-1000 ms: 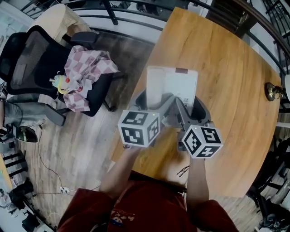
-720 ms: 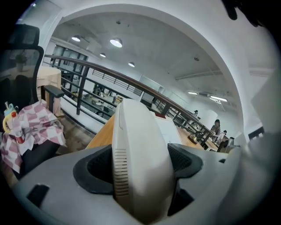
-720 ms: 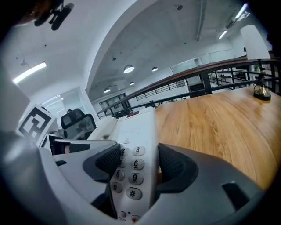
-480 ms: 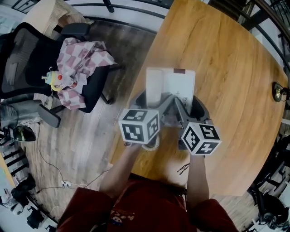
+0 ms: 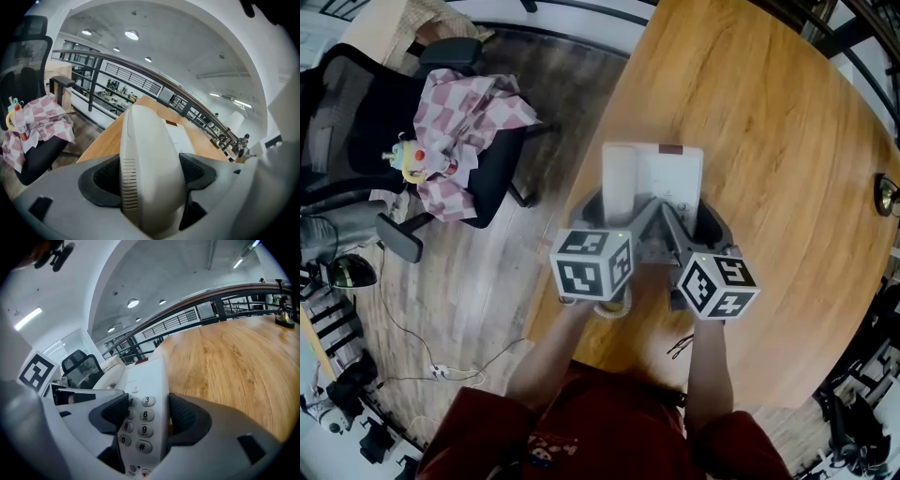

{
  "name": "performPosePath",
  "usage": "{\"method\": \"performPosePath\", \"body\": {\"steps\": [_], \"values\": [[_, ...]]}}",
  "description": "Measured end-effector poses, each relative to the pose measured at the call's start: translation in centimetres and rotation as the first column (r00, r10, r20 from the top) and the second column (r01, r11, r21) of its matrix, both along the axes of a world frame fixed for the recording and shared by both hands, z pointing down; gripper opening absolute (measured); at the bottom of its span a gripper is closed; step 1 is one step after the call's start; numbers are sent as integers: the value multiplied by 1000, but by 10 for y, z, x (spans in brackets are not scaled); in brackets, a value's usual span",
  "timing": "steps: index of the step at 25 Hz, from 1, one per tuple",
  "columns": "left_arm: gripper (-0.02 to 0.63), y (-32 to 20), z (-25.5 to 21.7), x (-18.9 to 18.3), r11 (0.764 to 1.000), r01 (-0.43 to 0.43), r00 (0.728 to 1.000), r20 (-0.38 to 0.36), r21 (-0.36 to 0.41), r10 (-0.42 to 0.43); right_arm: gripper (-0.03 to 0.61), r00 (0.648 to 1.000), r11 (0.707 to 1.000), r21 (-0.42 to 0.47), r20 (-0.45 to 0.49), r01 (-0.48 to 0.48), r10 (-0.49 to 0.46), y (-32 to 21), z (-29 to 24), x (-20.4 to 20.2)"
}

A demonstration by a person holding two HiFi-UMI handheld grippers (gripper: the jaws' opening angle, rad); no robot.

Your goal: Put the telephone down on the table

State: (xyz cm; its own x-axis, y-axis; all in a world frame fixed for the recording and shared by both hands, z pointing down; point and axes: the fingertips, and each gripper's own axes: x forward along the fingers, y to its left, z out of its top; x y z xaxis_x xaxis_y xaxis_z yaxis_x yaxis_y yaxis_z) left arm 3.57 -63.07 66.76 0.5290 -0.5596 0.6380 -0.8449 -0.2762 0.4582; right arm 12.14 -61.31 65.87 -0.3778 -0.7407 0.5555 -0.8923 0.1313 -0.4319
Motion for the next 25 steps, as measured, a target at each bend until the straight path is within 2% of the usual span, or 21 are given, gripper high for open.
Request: {"method": "performPosePath", "body": {"steps": [14,25], "values": [[393,-2,-4,-3,999,19,1000,24,48,-20,287,999,999,31,28,-30,29,2,-1,2],[393,10,-54,-17,986,59,997,50,157,-67,287,999,989,136,8,-51,51,11,-58,8]]}}
